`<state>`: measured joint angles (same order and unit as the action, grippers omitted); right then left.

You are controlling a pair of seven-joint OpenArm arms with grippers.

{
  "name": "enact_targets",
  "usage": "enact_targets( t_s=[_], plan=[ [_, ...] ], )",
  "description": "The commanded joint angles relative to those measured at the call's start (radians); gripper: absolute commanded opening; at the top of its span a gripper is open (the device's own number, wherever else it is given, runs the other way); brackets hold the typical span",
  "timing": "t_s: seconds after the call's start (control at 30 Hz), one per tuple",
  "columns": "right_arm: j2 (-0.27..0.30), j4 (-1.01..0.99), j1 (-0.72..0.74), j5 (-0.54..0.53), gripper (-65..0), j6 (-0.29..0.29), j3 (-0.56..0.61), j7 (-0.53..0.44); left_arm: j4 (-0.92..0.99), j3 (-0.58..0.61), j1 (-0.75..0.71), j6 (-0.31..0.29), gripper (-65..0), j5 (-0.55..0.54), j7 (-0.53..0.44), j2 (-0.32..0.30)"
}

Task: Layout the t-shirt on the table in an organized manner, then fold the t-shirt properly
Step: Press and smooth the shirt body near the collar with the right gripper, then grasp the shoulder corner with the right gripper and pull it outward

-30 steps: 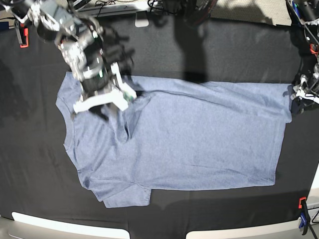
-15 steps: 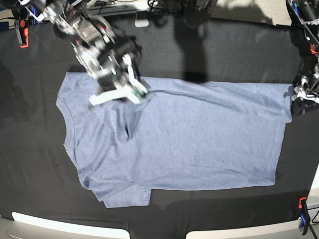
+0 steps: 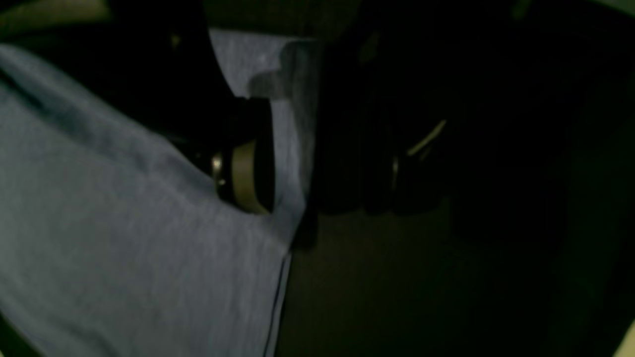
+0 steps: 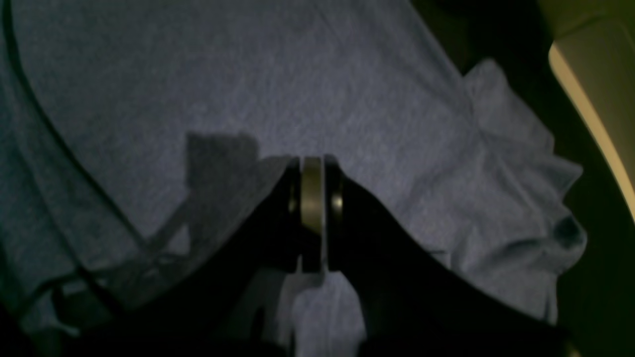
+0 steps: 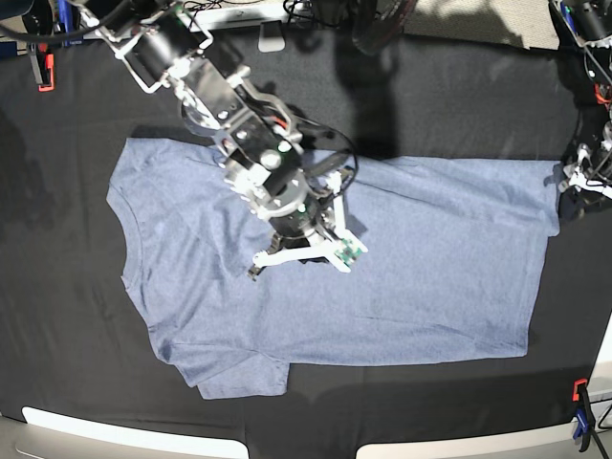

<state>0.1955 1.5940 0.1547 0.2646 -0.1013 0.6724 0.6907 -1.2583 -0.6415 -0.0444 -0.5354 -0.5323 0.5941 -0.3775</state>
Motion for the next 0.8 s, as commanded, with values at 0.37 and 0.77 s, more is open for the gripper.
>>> enact_targets(
  t_s=[0.37,0.77],
  plan=[
    [0.247,0.334,-0.219,0.088,-52.1,0.011,-0.031,0.067,-0.028,-0.005,-0.12,-0.083,-38.3,-0.184,0.079,-0.101],
    [0.412,0.588,-0.499,0.104,-52.1,0.011,-0.179,0.078,-0.026,-0.005,-0.064,-0.068,-38.3,-0.105,0.046,-0.051]
  ],
)
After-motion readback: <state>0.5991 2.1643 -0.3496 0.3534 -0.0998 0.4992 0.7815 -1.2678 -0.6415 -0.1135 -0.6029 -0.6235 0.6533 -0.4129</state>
